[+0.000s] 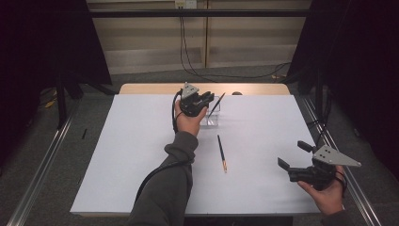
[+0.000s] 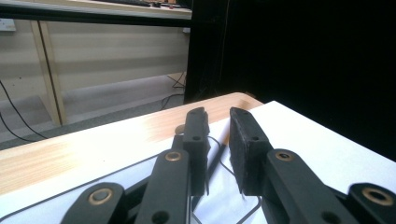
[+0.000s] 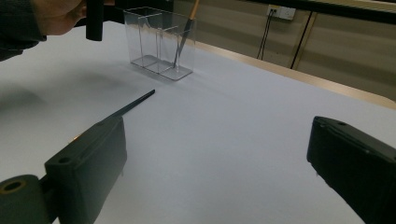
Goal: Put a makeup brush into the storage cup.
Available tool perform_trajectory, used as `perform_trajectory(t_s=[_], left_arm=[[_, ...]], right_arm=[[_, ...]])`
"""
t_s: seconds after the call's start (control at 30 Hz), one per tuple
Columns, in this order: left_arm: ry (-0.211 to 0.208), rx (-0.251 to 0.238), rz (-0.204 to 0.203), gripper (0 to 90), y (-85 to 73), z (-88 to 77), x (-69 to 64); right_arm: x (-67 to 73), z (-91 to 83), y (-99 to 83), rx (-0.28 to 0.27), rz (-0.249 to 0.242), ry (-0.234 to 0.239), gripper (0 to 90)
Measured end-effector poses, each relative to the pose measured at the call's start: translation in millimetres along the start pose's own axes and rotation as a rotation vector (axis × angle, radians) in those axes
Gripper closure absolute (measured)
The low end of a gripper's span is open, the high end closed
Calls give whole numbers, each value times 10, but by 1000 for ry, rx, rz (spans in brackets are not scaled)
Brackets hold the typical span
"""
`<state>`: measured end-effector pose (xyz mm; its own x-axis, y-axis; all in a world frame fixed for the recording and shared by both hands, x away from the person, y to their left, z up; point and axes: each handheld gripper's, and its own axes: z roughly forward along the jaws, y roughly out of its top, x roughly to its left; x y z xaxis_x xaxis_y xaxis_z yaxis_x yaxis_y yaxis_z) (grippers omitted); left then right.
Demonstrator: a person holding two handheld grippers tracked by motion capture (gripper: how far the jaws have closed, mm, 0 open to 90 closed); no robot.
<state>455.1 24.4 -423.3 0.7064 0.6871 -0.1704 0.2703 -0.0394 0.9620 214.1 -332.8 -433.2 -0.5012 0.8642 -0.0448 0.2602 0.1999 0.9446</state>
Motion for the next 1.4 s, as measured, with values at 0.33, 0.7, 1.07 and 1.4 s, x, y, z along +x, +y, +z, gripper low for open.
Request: perform_trajectory(t_s=[0.33, 0.7, 1.07, 1.4], left_arm=[[-6, 9, 30, 588, 51, -48, -26], [-50, 15, 40, 437, 70, -90, -45], [-89, 23, 64, 314, 92, -146, -32], [-104, 27, 50, 294, 86, -188, -11]], right_arm=[[8, 3, 1, 1, -1, -2, 43], [14, -1, 4, 1, -6, 2, 43], [19, -6, 6, 2, -5, -2, 43], [26, -7, 9, 4, -8, 1, 43]])
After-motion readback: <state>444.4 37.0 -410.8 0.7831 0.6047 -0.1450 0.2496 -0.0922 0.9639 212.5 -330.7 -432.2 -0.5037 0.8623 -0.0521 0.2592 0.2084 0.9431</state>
